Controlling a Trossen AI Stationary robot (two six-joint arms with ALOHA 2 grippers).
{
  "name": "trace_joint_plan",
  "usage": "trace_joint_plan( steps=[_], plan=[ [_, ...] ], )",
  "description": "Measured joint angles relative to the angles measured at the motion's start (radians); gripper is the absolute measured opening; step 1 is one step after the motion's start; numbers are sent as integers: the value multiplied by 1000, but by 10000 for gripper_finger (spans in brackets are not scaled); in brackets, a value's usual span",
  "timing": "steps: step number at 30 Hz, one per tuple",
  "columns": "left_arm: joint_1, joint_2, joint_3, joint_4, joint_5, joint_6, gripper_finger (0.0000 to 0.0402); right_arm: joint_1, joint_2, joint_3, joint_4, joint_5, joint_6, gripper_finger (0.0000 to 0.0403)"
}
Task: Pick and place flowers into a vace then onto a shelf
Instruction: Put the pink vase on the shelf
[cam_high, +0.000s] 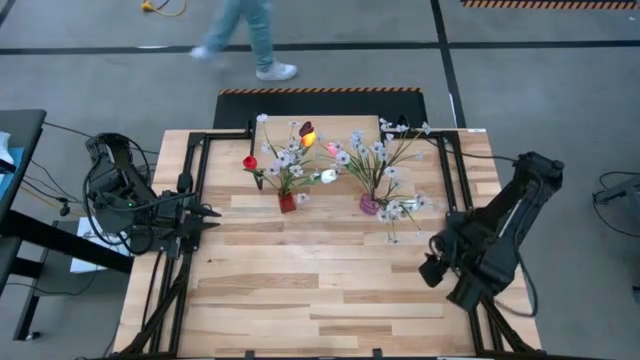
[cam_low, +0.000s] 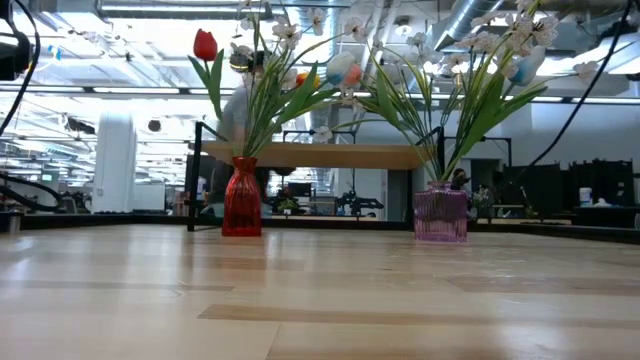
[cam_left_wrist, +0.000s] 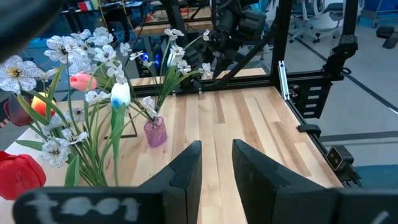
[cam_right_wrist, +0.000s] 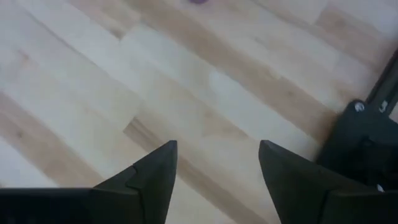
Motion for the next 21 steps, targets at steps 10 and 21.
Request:
trace_joint_plan(
  steps=[10, 21],
  plan=[
    [0, 0, 0, -1, 24, -1, 80, -14, 218, 0, 33, 132, 114, 234],
    [0, 0, 0, -1, 33, -27, 80, -99, 464, 0, 166, 198, 175, 235]
  ],
)
